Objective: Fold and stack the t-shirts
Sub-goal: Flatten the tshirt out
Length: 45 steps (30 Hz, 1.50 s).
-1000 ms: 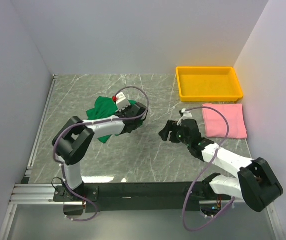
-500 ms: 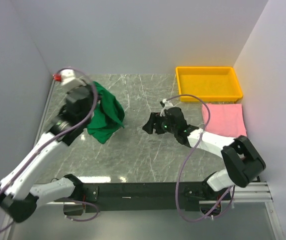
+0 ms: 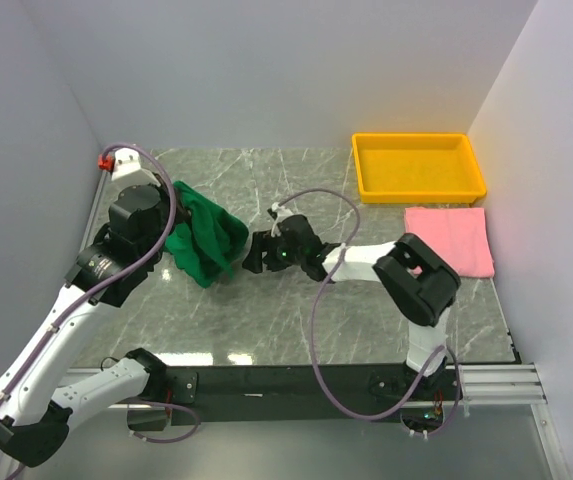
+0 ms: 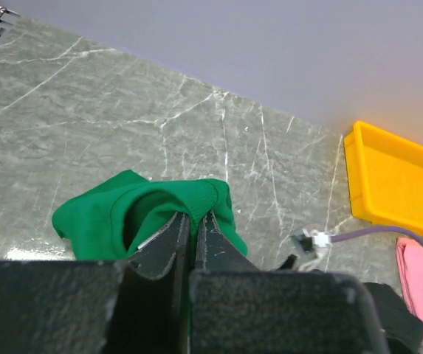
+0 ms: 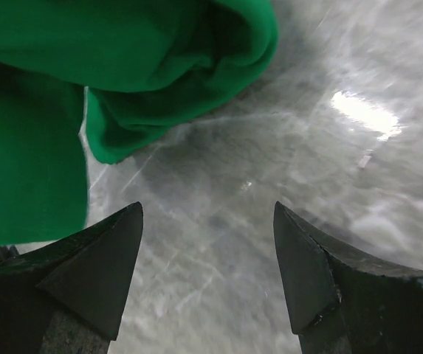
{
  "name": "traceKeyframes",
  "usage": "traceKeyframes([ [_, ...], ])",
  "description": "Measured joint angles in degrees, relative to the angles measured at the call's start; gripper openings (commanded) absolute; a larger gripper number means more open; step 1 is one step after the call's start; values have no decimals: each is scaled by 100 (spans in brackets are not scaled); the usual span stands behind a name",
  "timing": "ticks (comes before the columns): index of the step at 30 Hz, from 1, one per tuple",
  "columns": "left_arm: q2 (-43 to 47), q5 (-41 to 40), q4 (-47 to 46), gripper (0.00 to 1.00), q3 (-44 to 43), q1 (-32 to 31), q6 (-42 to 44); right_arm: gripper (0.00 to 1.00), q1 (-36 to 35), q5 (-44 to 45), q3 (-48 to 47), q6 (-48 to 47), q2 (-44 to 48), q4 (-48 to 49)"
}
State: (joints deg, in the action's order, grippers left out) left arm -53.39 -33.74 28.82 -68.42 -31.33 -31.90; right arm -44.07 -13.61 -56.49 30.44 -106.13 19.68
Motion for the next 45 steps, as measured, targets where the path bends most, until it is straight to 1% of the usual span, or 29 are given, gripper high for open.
traceKeyframes([
  [3, 2, 44, 66, 1, -9, 4, 2, 78, -90, 2, -144, 155, -420, 205],
  [6, 2, 72, 157, 1, -44, 22, 26, 78, -133, 17, -483, 295, -826, 387],
  [13, 7, 98, 358, 1, -363, 63, 103, 77, -133, 87, -1287, 603, -1456, 433],
  [14, 13, 98, 372, 1, -415, 68, 105, 77, -133, 87, -1377, 638, -1526, 455],
  [16, 55, 101, 431, 1, -503, 79, 105, 72, -133, 90, -1574, 745, -1692, 503],
  [17, 92, 101, 476, 1, -533, 79, 105, 69, -133, 103, -1641, 793, -1751, 503],
  [18, 146, 101, 529, 1, -557, 79, 105, 62, -133, 111, -1687, 822, -1792, 507],
  [20, 262, 96, 621, 1, -590, 79, 103, 50, -133, 155, -1753, 868, -1867, 498],
  [21, 328, 96, 658, 1, -599, 79, 103, 35, -133, 168, -1759, 890, -1895, 503],
  [23, 446, 87, 715, 1, -610, 79, 101, 19, -133, 236, -1764, 868, -1917, 448],
  [24, 505, 74, 745, 1, -610, 79, 101, 6, -131, 289, -1764, 841, -1917, 398],
  [25, 568, 24, 782, 1, -610, 79, 103, 1, -131, 343, -1764, 791, -1915, 341],
  [27, 675, -144, 826, 1, -599, 79, 118, 0, -122, 509, -1718, 706, -1864, 247],
  [29, 782, -385, 739, 1, -470, 79, 205, 0, -107, 741, -1460, 555, -1606, 92],
  [31, 896, -728, 555, 1, -197, 98, 411, 0, -48, 1010, -1104, 350, -1132, -173],
  [33, 927, -1008, 319, 1, 28, 199, 638, 0, 107, 1283, -763, 26, -479, -553],
  [35, 796, -1141, 92, 1, 92, 433, 861, 0, 306, 1600, -586, -396, 186, -922],
  [37, 575, -1143, -197, 1, 74, 761, 1014, 0, 463, 1969, -533, -920, 881, -1279],
  [40, 175, -1060, -326, 1, -149, 1187, 1167, 0, 623, 2553, -533, -1773, 2087, -1871],
  [42, 0, -994, -332, 1, -433, 1320, 1276, 0, 625, 2754, -590, -2168, 2761, -2326],
  [45, 136, -962, -332, 1, -603, 1338, 1423, 0, 577, 2774, -793, -2688, 3685, -3132],
])
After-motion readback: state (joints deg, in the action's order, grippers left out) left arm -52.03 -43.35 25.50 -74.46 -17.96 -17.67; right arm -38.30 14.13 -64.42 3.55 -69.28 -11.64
